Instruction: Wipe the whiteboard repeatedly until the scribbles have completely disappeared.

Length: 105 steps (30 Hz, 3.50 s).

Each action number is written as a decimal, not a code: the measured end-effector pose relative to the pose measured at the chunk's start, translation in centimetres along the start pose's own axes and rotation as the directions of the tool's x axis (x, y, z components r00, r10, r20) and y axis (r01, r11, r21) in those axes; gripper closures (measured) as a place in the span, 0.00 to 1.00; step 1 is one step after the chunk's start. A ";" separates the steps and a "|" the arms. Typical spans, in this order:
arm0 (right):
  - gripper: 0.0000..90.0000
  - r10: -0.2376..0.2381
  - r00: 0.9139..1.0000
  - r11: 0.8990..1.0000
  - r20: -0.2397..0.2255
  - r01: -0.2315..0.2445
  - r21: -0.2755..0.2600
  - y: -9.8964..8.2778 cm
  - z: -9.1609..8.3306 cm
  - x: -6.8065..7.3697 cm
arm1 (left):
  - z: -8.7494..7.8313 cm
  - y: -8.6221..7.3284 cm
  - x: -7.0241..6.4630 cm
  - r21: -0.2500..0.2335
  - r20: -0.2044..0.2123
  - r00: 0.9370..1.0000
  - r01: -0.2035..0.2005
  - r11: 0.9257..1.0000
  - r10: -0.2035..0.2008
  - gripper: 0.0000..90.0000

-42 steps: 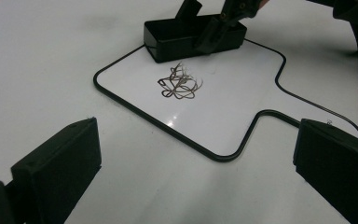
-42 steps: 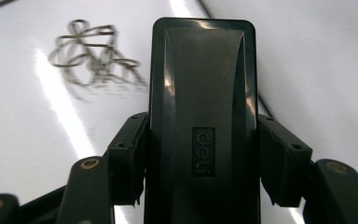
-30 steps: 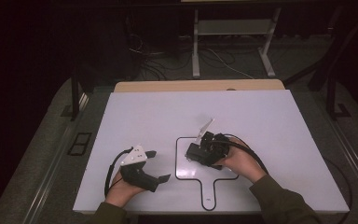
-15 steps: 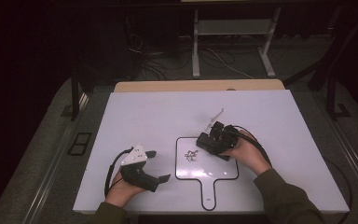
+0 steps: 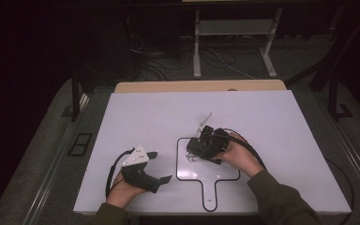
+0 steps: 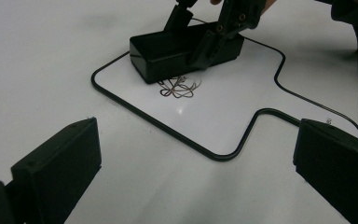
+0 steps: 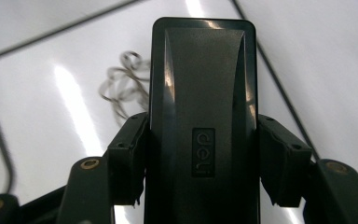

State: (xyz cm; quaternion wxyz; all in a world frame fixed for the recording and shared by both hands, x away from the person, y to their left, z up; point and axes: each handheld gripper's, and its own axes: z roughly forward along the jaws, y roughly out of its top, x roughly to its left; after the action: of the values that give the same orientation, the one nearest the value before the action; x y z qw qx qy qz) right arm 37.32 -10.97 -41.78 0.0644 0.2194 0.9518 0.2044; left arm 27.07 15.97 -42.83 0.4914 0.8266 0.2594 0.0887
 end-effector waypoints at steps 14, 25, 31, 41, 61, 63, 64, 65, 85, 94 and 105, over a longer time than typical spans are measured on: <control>0.43 -0.062 0.998 0.998 -0.026 0.062 0.008 1.6 0.5 2.0 | 0.0 0.0 0.0 -0.001 0.000 1.000 -0.002 1.000 0.002 0.00; 0.43 0.050 0.998 0.999 0.046 -0.051 0.008 0.3 0.1 -1.3 | 0.0 0.0 0.0 0.002 0.000 1.000 -0.002 1.000 0.002 0.00; 0.43 -0.031 0.999 1.000 -0.010 0.031 0.002 1.3 0.5 1.0 | 0.0 0.0 -0.1 0.002 0.002 1.000 -0.007 1.000 0.007 0.00; 0.43 -0.101 0.992 0.995 -0.072 0.101 0.001 2.7 1.0 3.8 | 0.0 0.0 -0.1 0.003 0.003 1.000 -0.005 1.000 0.005 0.00; 0.43 -0.076 0.996 0.997 -0.038 0.077 0.025 2.8 0.9 3.3 | 0.1 0.1 -0.2 -0.003 0.002 1.000 -0.005 1.000 0.005 0.00; 0.43 -0.097 0.994 0.995 -0.048 0.098 0.033 2.8 0.8 3.9 | 0.1 0.1 -0.2 0.001 0.002 1.000 -0.007 1.000 0.007 0.00; 0.43 -0.096 0.994 0.995 -0.049 0.098 0.032 2.8 0.8 3.9 | 0.1 0.1 -0.2 0.001 0.002 1.000 -0.008 1.000 0.008 0.00; 0.43 -0.092 0.994 0.995 -0.055 0.093 0.027 2.8 0.9 3.7 | 0.1 0.1 -0.2 0.001 0.002 1.000 -0.008 1.000 0.008 0.00; 0.43 -0.080 0.996 0.996 -0.046 0.082 0.035 3.7 1.3 3.0 | 0.1 0.1 -0.2 0.003 0.004 1.000 -0.008 1.000 0.008 0.00; 0.43 -0.009 1.000 0.999 0.004 0.009 0.041 4.1 1.6 0.0 | 0.2 0.1 -0.2 0.001 0.006 1.000 -0.009 1.000 0.009 0.00; 0.43 0.040 0.998 0.999 -0.041 -0.039 0.008 2.9 1.3 -1.1 | 0.2 0.1 -0.2 0.002 0.007 1.000 -0.008 1.000 0.008 0.00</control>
State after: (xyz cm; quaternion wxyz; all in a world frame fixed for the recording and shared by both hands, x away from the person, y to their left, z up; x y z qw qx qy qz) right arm 39.69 -8.57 -41.66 0.0402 0.2341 0.9491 0.2067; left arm 27.01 15.73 -42.85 0.4910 0.8285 0.2547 0.0875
